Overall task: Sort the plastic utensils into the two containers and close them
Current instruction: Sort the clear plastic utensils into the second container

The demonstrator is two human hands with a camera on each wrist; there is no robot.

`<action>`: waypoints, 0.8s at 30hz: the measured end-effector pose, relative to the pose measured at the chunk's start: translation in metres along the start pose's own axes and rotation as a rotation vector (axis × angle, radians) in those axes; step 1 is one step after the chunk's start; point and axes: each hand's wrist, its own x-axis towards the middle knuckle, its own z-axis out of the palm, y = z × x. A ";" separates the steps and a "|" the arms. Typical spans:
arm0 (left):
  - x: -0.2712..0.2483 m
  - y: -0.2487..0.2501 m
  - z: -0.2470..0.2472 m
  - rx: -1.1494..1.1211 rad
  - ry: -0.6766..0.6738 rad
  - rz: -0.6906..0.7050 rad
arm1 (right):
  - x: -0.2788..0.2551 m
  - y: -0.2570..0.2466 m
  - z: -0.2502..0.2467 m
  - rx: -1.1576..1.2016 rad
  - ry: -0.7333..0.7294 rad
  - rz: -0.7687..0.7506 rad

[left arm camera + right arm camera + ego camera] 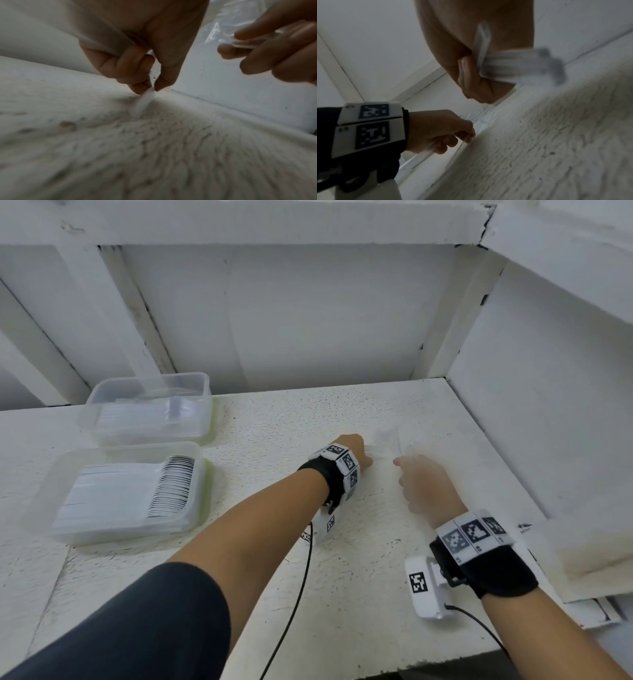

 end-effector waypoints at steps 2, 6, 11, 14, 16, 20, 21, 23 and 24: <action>-0.005 -0.004 -0.005 -0.059 0.010 -0.009 | -0.001 -0.003 0.004 -0.019 0.001 -0.022; -0.036 -0.017 -0.021 -0.271 0.061 0.018 | -0.005 -0.014 0.015 -0.022 0.042 -0.074; -0.100 -0.047 -0.039 -0.616 0.077 0.085 | -0.022 -0.027 0.041 0.028 0.080 -0.135; -0.132 -0.066 -0.039 -0.758 0.074 0.075 | -0.038 -0.030 0.063 0.059 -0.021 -0.182; -0.152 -0.077 -0.037 -0.802 0.057 0.087 | -0.049 -0.031 0.078 0.088 -0.080 -0.196; -0.180 -0.098 -0.031 -0.874 0.055 0.076 | -0.066 -0.030 0.101 0.200 -0.184 -0.148; -0.186 -0.102 -0.030 -0.887 0.057 0.069 | -0.069 -0.029 0.106 0.219 -0.209 -0.136; -0.195 -0.110 -0.029 -0.908 0.057 0.058 | -0.076 -0.027 0.115 0.252 -0.248 -0.122; -0.199 -0.113 -0.029 -0.915 0.057 0.055 | -0.078 -0.026 0.119 0.262 -0.258 -0.119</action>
